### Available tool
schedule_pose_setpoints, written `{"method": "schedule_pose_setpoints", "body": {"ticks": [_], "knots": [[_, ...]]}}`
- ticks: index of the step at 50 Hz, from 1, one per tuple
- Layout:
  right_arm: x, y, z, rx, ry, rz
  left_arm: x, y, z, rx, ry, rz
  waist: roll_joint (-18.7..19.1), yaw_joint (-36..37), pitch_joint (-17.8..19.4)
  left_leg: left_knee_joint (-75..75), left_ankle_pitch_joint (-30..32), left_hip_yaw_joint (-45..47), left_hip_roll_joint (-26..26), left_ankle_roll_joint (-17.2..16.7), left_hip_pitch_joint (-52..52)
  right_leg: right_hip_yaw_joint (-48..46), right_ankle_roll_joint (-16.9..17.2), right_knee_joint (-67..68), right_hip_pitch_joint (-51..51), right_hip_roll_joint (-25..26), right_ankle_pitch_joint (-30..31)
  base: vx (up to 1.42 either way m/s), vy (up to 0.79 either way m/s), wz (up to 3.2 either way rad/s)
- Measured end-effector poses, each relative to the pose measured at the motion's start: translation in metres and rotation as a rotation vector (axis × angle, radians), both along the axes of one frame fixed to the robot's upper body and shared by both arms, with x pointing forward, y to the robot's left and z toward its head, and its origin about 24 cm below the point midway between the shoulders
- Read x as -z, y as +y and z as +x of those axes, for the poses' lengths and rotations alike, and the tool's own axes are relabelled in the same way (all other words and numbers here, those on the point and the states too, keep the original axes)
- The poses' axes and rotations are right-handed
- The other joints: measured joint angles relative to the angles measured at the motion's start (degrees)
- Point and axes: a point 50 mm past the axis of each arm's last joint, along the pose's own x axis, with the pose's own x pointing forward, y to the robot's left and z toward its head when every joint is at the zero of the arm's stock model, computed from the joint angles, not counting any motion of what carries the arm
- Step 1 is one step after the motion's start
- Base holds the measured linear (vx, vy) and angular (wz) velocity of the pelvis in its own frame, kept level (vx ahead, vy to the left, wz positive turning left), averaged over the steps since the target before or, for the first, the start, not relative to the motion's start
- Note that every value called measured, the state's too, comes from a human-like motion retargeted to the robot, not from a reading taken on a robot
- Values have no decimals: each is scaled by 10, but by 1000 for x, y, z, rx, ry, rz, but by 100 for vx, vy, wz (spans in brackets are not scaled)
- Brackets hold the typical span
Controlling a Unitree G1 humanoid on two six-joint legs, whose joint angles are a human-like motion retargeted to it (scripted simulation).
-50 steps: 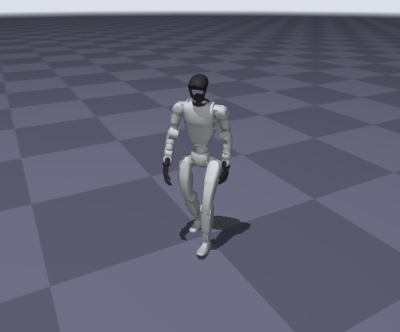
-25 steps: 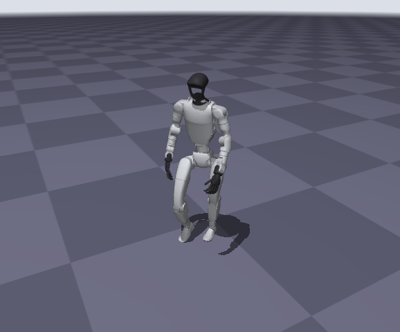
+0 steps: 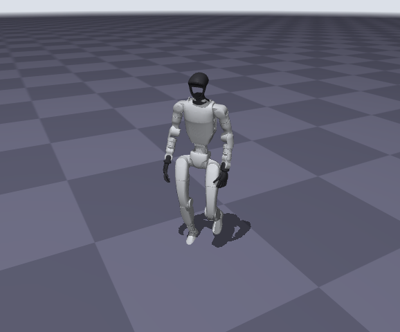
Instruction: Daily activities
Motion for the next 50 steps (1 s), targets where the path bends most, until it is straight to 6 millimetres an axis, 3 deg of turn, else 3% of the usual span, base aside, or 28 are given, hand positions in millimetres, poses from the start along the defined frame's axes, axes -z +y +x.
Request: {"method": "schedule_pose_setpoints", "body": {"ticks": [4, 8, 14, 17, 21, 25, 30, 34, 37, 40, 43, 50], "knots": [[-16, 2, 35, 3, -126, 7, 8, 2, -33, -2, 112, -6, -18, 32, 3, -119, -20, 21, -10, 15, -53, 25, 2, -15, 41, -8, -30, 51, -3, -55], [-30, 6, 58, -14, -213, 19, 13, -2, -56, 14, 182, -26, -36, 49, 0, -318, 25, 18, -52, -2, -67, 46, 6, -23, 76, -24, -61, 49, 0, -46], [-37, 15, 70, -58, -250, 41, 13, -7, -65, 28, 195, -37, -55, 58, -22, -518, 89, -6, -96, -20, -61, 71, 5, -9, 106, -36, -110, 46, 3, -42], [-34, 21, 68, -75, -235, 54, 11, -4, -51, 7, 143, -26, -69, 66, -29, -533, 118, -4, -110, -15, -47, 87, 3, 13, 117, -48, -137, 45, 5, -48], [-24, 29, 54, -91, -175, 69, 2, 3, -18, -47, 16, -8, -94, 78, -37, -508, 127, 11, -126, 4, -30, 81, 10, 70, 119, -76, -158, 43, 7, -53], [-11, 31, 33, -107, -98, 77, -14, 6, 24, -106, -156, -7, -122, 77, -46, -506, 107, 30, -149, 31, -7, 64, 44, 174, 87, -116, -126, 38, 11, -40], [-3, 27, 14, -124, -44, 63, -43, 5, 77, -122, -376, -19, -138, 57, -50, -536, 89, 49, -169, 49, 33, 20, 51, 324, 0, -180, -101, 33, 14, -29], [-1, 19, 4, -120, -26, 35, -67, 2, 110, -125, -514, -44, -131, 28, -49, -554, 75, 50, -171, 52, 62, 3, 35, 312, -57, -200, -128, 31, 12, -9], [0, 11, 0, -113, -13, 10, -84, -4, 132, -122, -593, -83, -109, 9, -42, -565, 65, 39, -154, 52, 82, 2, 26, 215, -74, -179, -126, 28, 7, 5], [2, 4, -8, -103, 18, -13, -93, -14, 143, -101, -628, -130, -90, 0, -37, -571, 57, 23, -143, 53, 98, 21, 29, 105, -70, -150, -90, 25, 3, 14], [5, -1, -19, -94, 55, -30, -91, -22, 141, -80, -614, -160, -86, 1, -37, -569, 49, 8, -146, 58, 108, 39, 35, 58, -62, -142, -64, 22, -2, 11], [6, -7, -22, -69, 74, -52, -62, -33, 113, -51, -444, -169, -68, 21, -33, -580, 38, -12, -139, 59, 141, 30, 32, 5, -14, -132, -58, 17, -6, -8]]}}
